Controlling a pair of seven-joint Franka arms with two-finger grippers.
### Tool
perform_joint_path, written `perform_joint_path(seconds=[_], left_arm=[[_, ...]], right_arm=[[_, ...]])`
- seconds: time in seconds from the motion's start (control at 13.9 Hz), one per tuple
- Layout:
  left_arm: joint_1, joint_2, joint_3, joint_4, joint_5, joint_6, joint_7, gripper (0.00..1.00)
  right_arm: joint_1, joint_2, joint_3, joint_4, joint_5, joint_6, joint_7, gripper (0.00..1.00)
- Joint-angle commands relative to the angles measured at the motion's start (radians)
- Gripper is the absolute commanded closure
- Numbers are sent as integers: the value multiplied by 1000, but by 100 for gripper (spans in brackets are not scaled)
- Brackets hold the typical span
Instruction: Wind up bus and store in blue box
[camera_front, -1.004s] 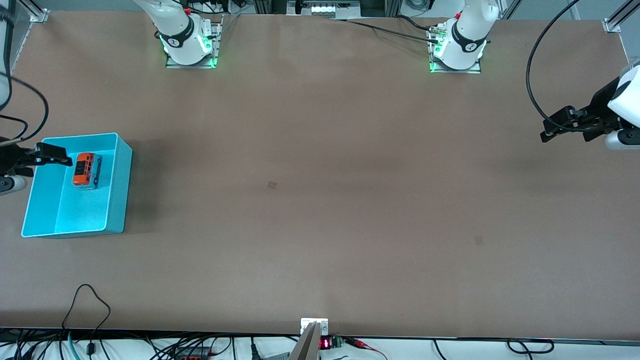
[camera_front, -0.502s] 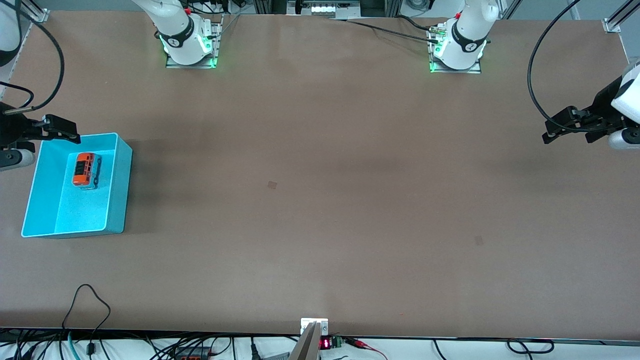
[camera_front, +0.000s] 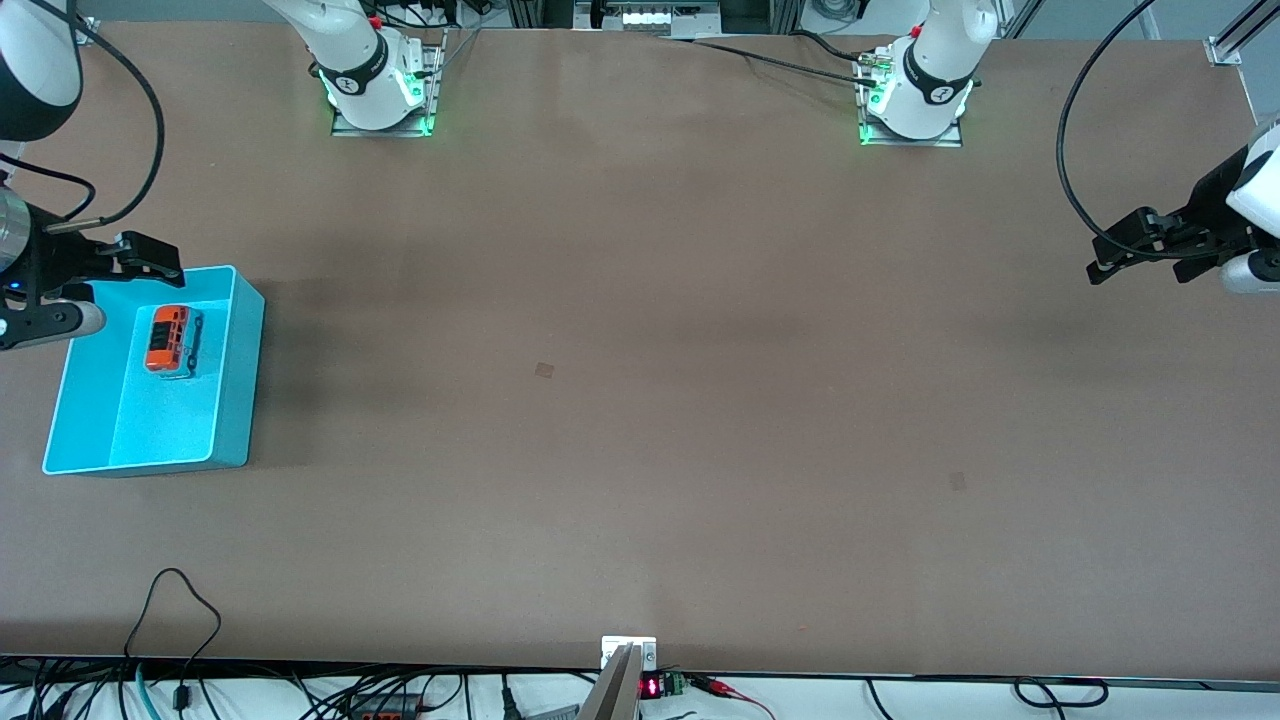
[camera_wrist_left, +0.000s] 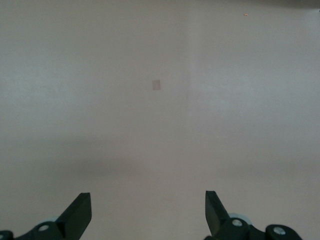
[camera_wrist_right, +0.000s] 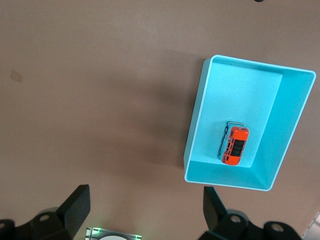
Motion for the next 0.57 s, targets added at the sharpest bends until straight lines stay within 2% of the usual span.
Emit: perform_joint_path(seconds=[0.0,0.5], left_arm=[[2,-20,-3,-13,11,-8,16,0],[2,-20,-3,-13,11,-18,7,0]], right_arm=[[15,-30,-6,-26,-13,-1,22,0],[-17,-99,-6,-138,10,27,25,0]])
